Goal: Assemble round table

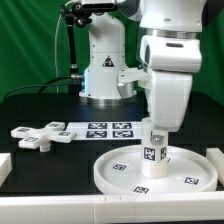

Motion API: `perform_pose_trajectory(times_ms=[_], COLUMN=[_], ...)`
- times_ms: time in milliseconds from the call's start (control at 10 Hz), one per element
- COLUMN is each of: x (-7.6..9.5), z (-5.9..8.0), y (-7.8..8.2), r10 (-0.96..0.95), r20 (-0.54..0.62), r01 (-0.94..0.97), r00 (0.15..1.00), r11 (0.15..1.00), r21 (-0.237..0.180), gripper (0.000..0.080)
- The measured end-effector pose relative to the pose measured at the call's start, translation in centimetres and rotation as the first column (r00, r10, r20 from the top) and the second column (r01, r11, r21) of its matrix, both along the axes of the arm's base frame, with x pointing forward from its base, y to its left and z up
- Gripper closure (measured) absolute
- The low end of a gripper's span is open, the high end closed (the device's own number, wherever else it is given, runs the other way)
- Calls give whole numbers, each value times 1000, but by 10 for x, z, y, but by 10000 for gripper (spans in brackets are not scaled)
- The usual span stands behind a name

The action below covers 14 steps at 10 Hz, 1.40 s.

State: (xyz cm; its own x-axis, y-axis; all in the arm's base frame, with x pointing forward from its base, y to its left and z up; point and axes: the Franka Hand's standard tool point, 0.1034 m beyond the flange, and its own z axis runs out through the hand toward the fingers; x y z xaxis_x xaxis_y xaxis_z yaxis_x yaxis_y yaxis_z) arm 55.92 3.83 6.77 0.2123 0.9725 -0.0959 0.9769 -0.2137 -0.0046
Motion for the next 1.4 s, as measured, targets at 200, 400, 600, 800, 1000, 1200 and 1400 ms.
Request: perform_pose_trajectory(times_ms=[200, 400, 600, 800, 1000, 1200, 1400], x=[-1, -2, -2, -2, -2, -2, -3], z=[0, 0, 0, 0, 0, 0, 0], y=[0, 2, 4, 4, 4, 4, 3], r10=[-227, -474, -637, -717, -784, -888, -961], r20=[17, 30, 30, 36, 38, 36, 23], r01=[227, 474, 636, 716, 784, 887, 959], r00=[974, 880, 770, 696, 619, 458, 276], r11=[974, 880, 771, 697, 620, 459, 277], r21=[5, 16, 24, 27, 31, 42, 56], gripper=[393, 393, 393, 393, 392, 392, 392])
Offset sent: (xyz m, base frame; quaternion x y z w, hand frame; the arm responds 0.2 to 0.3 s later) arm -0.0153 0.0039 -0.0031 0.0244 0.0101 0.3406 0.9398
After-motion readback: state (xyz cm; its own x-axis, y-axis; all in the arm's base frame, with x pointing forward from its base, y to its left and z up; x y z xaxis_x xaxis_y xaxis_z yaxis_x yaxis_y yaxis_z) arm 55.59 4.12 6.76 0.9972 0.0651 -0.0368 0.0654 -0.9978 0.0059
